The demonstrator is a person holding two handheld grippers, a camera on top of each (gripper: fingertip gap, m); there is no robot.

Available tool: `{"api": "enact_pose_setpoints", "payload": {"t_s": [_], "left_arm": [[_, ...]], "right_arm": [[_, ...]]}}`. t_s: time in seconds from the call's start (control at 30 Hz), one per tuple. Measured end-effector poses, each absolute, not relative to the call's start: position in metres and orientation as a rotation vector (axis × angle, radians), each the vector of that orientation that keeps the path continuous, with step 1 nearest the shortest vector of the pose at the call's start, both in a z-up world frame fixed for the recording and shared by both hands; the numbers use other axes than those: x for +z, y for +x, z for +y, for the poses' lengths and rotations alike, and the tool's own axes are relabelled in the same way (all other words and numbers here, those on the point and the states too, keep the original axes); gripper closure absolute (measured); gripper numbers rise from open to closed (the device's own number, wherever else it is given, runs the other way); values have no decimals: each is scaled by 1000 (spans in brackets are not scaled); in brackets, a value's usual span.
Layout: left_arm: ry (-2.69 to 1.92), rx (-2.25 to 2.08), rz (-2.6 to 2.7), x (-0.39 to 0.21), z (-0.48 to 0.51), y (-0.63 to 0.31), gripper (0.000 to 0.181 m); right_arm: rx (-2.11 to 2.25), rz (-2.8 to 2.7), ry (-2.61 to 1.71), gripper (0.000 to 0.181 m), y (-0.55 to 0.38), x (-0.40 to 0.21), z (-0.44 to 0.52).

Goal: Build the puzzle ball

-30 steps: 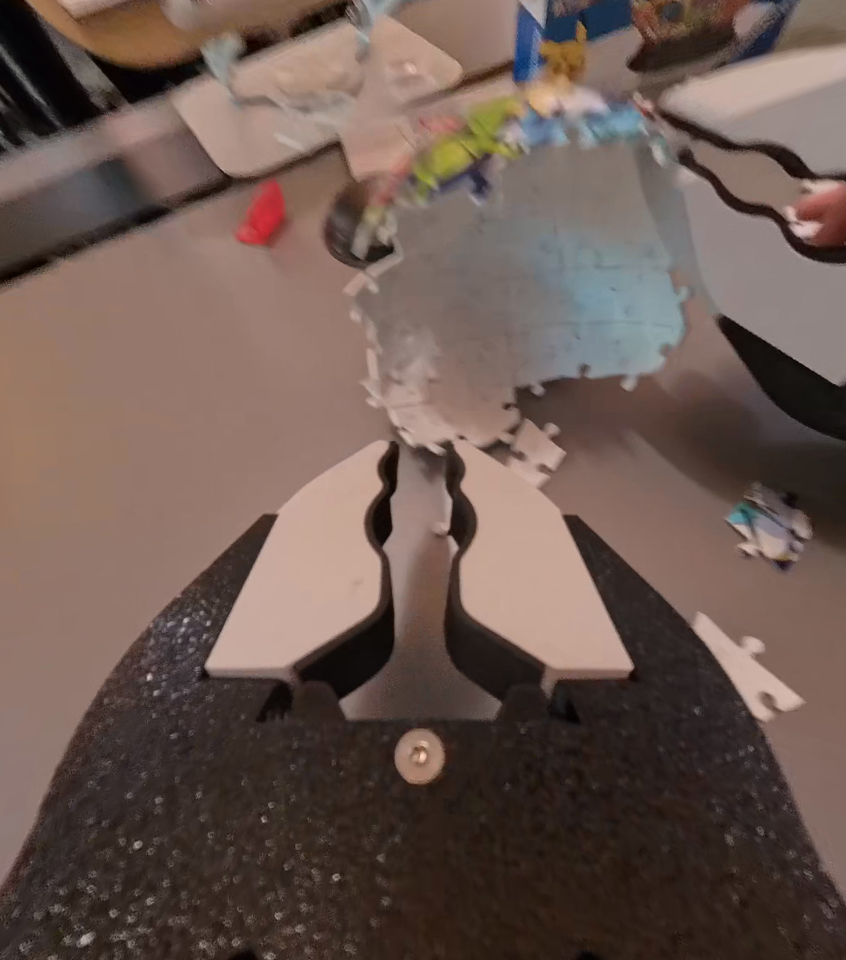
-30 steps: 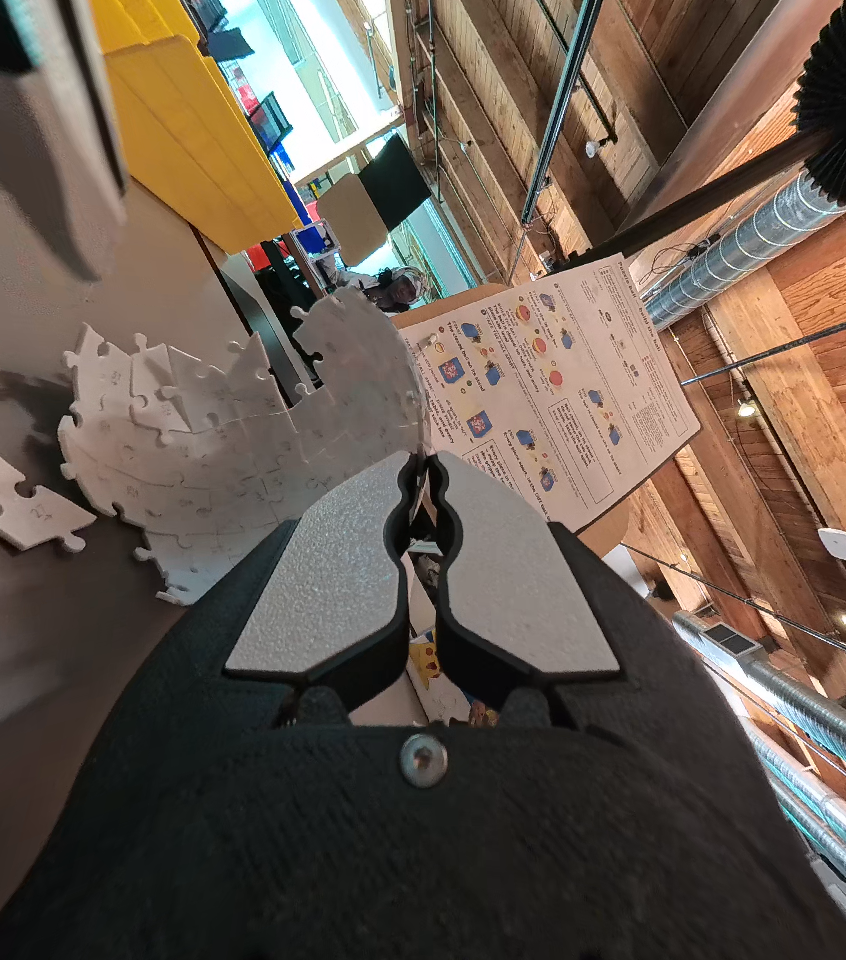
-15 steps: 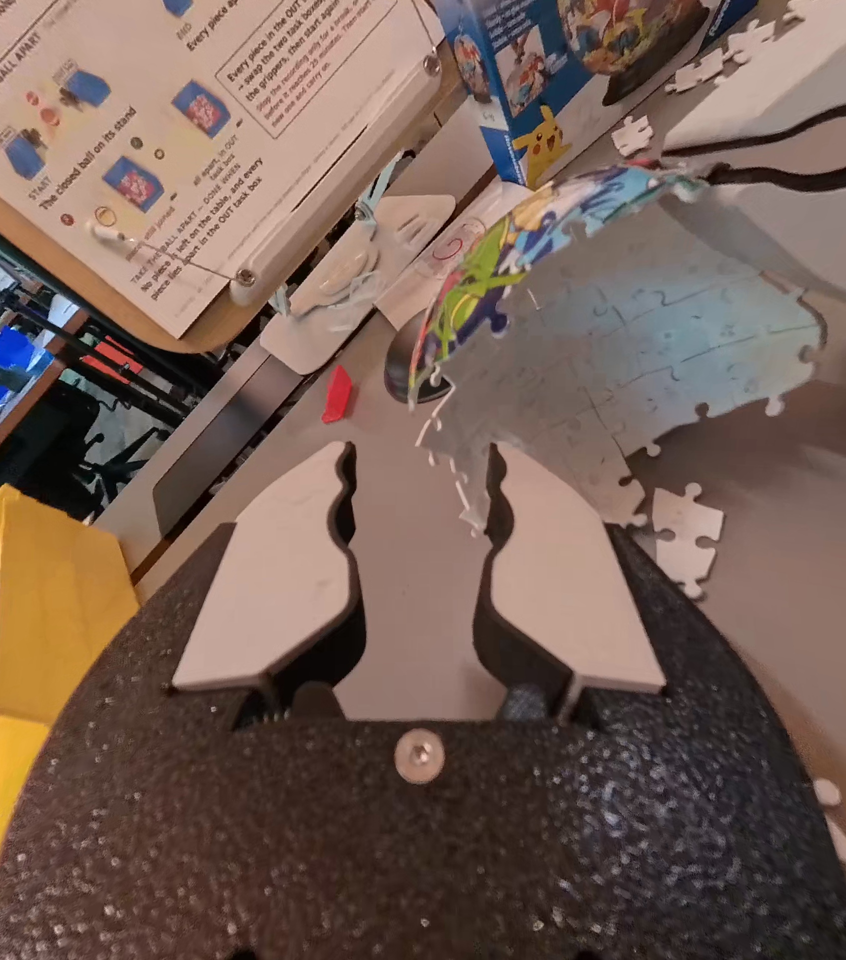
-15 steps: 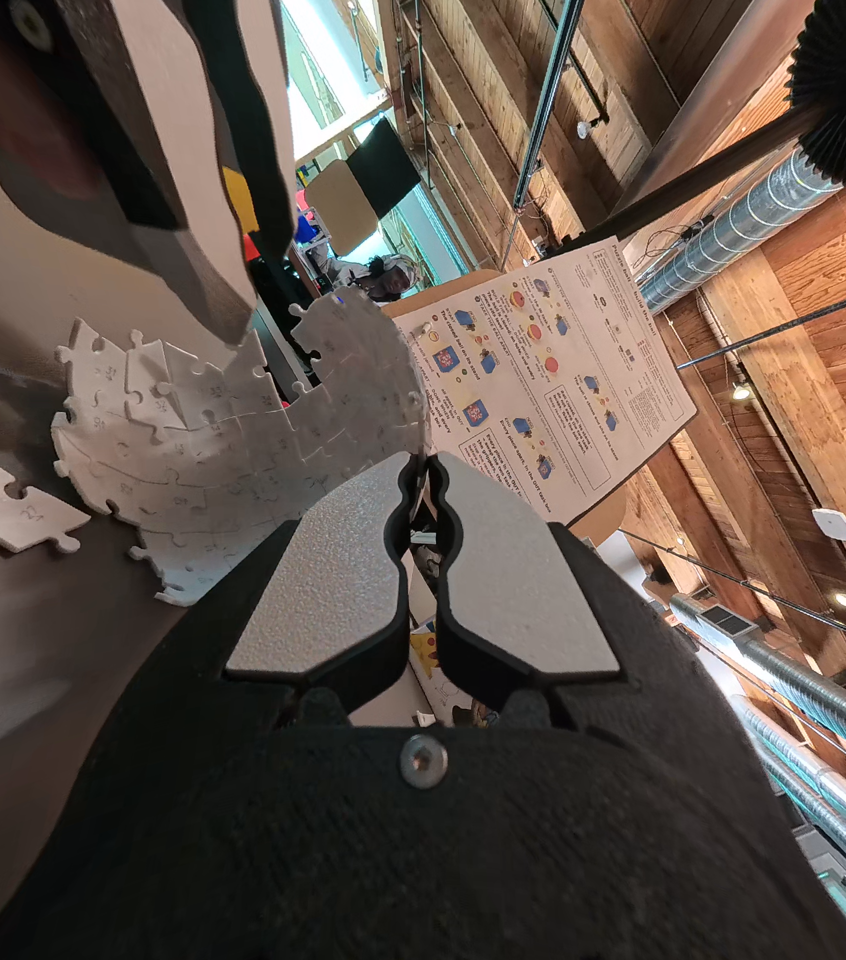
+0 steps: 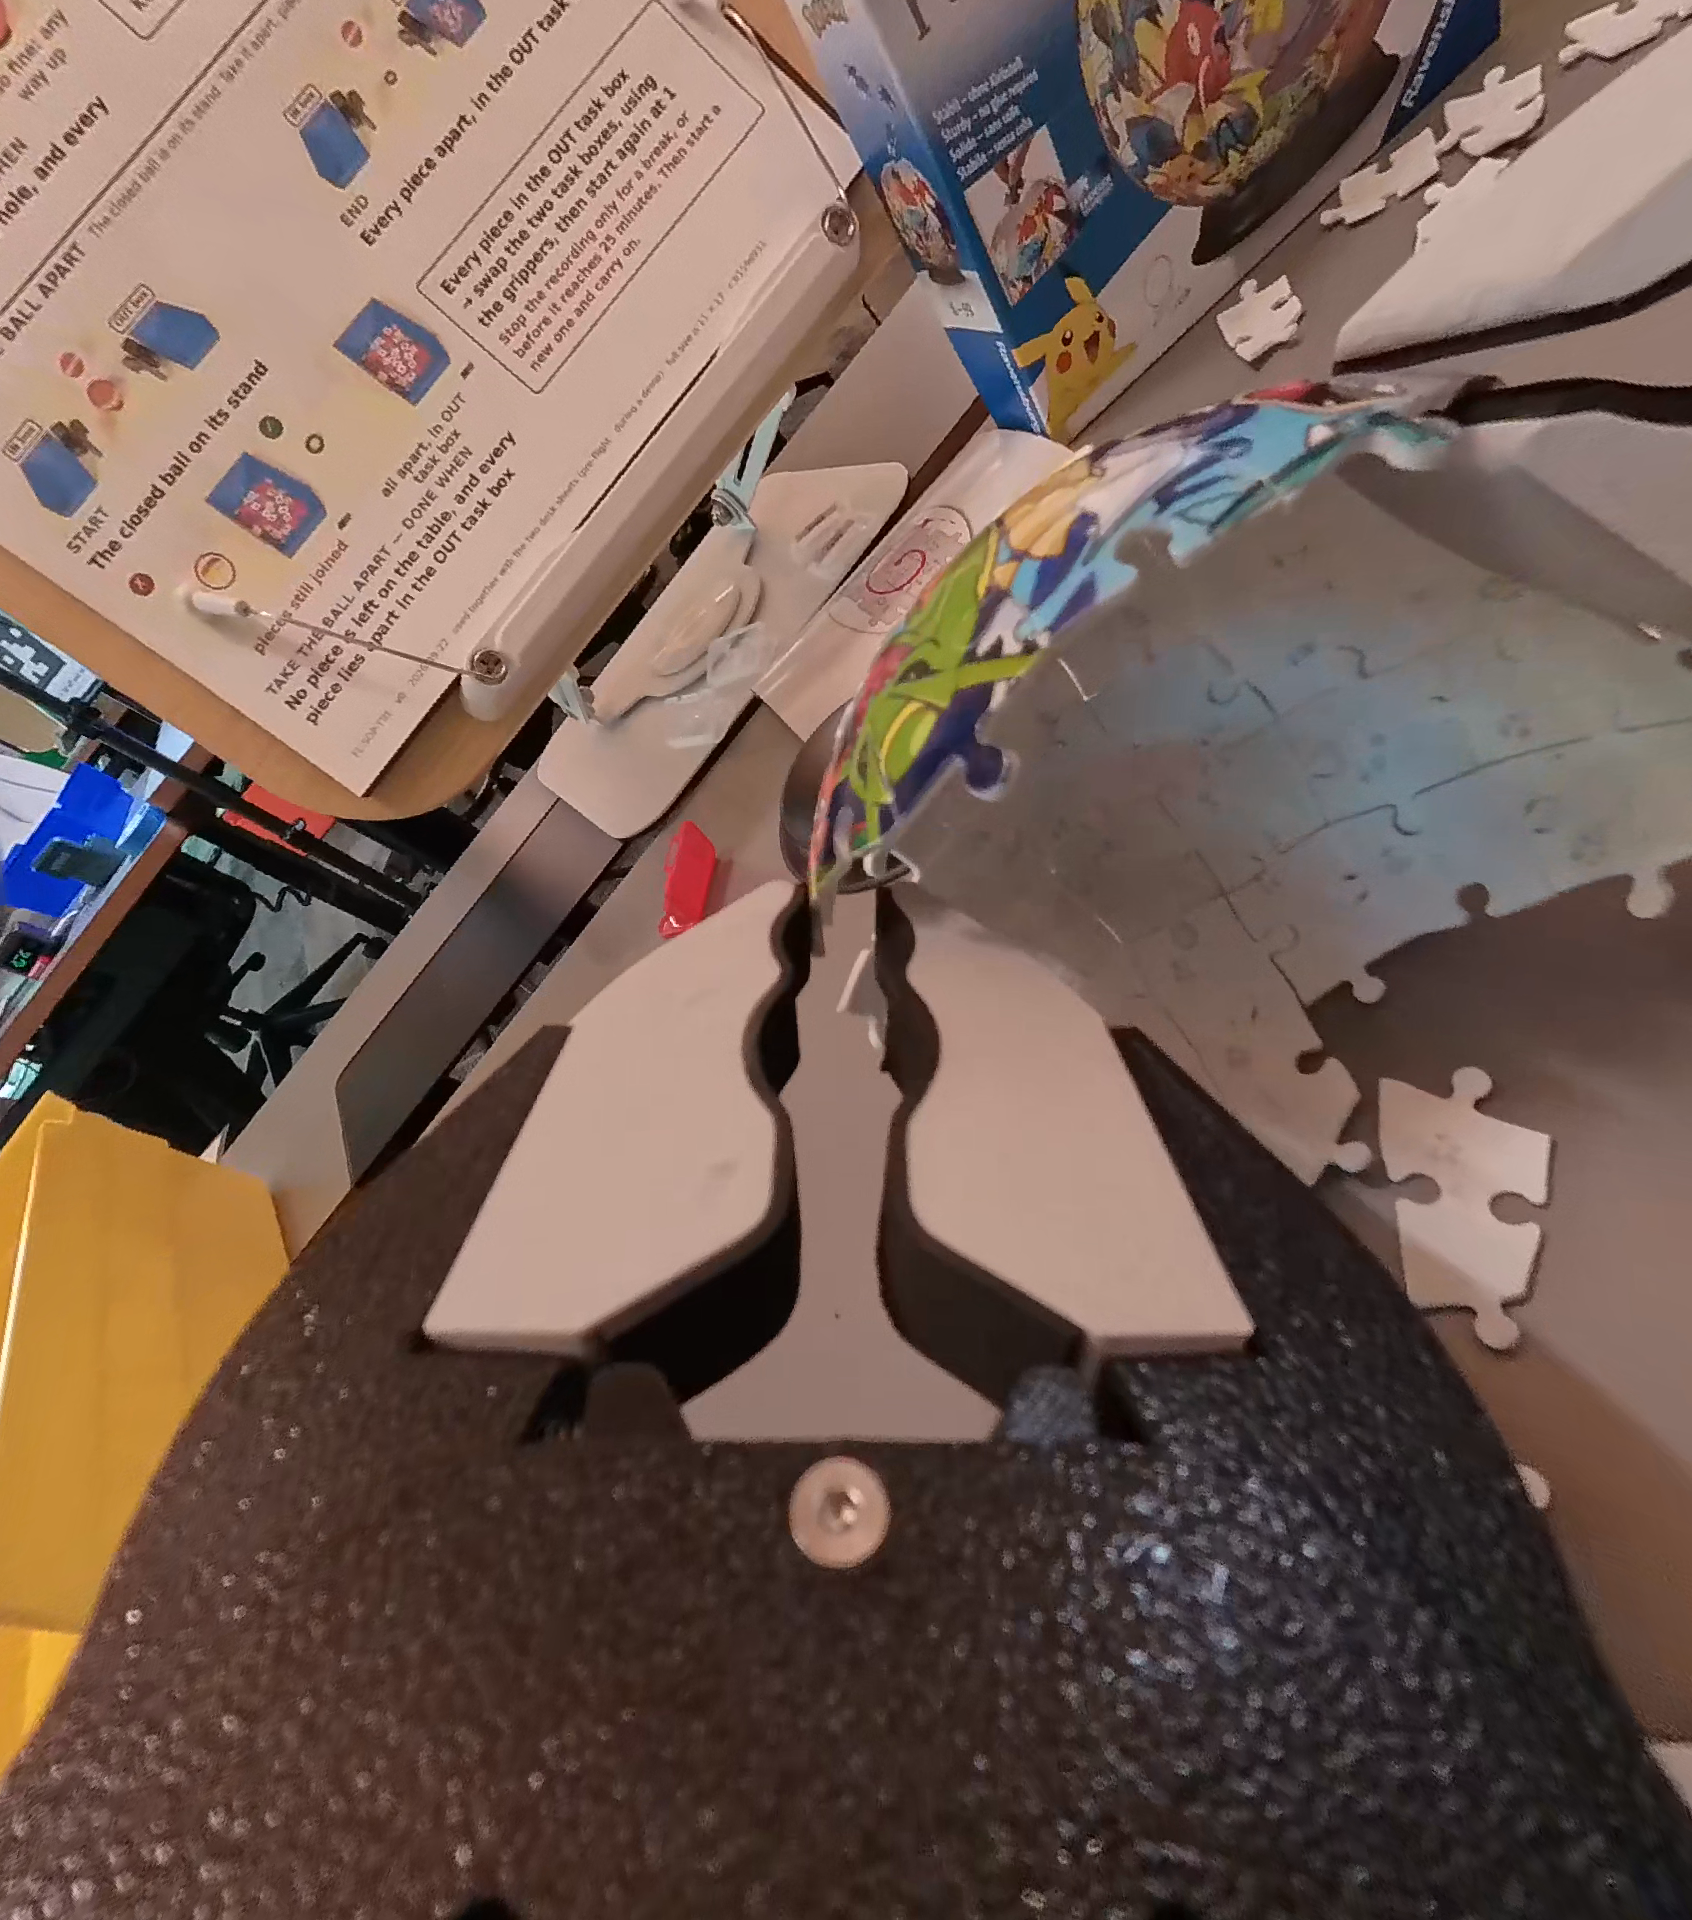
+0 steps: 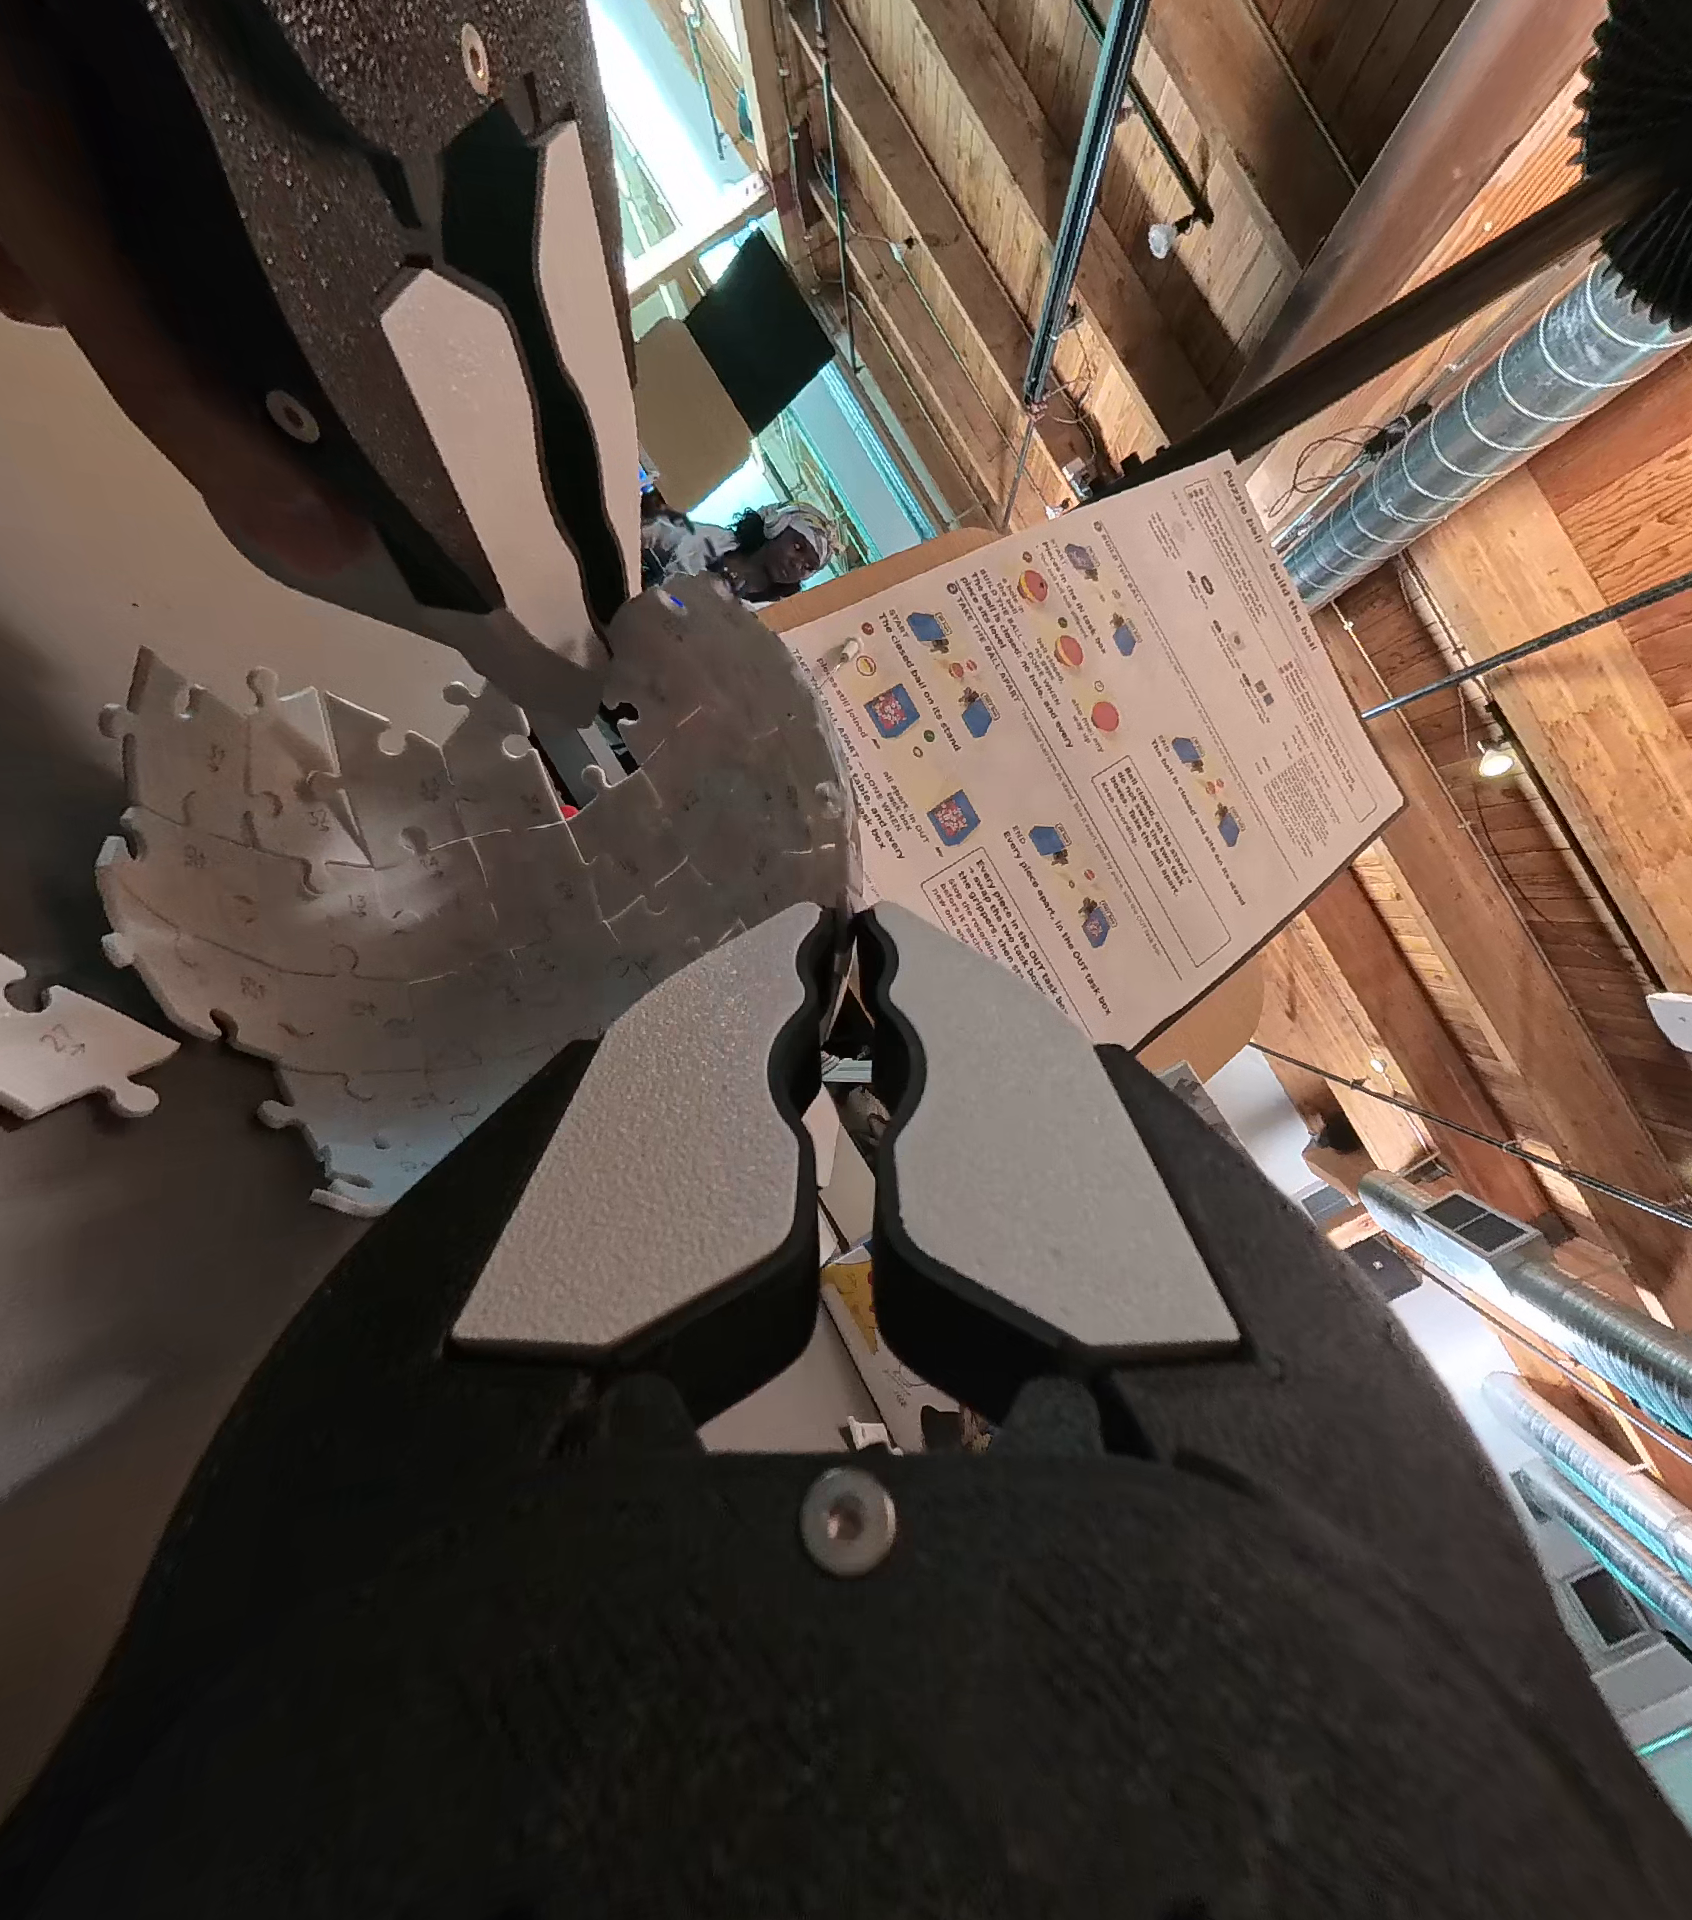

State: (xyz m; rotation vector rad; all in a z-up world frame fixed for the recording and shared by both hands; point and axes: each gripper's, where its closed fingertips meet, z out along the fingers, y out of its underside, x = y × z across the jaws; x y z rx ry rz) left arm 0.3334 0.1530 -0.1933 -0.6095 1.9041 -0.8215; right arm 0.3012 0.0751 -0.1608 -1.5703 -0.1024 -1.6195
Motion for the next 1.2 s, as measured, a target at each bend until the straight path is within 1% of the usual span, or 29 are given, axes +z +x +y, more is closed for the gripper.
{"api": "enact_pose_setpoints", "payload": {"t_s": [0.07, 0.2, 0.33, 0.5, 0.53, 0.6, 0.63, 0.67, 0.77, 0.9, 1.03, 1.07, 1.2], "left_arm": [[-616, -847, 1905, -194, 153, 334, 169], [-638, -891, 1930, -197, 155, 332, 157], [-655, -939, 1945, -199, 157, 329, 157], [-638, -902, 1936, -199, 158, 335, 163], [-646, -908, 1950, -202, 157, 335, 161], [-736, -906, 2017, -213, 160, 333, 145], [-802, -906, 2039, -219, 163, 332, 140], [-856, -921, 2050, -223, 166, 331, 140], [-953, -995, 2043, -225, 169, 333, 146], [-1044, -1114, 2224, -241, 157, 327, 156], [-1017, -1152, 2277, -241, 154, 329, 165], [-997, -1138, 2296, -242, 153, 329, 166], [-985, -1069, 2393, -247, 152, 326, 161]], "right_arm": [[-1618, -104, -1570, 178, 301, -161, 75], [-1613, -103, -1568, 177, 301, -161, 75], [-1607, -98, -1567, 177, 301, -160, 75], [-1601, -91, -1568, 177, 302, -161, 75], [-1601, -88, -1568, 177, 302, -161, 74], [-1599, -80, -1572, 177, 303, -161, 73], [-1598, -78, -1573, 177, 303, -161, 73], [-1596, -77, -1572, 177, 303, -161, 73], [-1592, -81, -1569, 178, 302, -161, 74], [-1586, -75, -1569, 177, 303, -161, 74], [-1583, -71, -1570, 177, 303, -161, 73], [-1580, -70, -1569, 177, 303, -161, 73], [-1578, -65, -1571, 177, 304, -162, 73]]}}
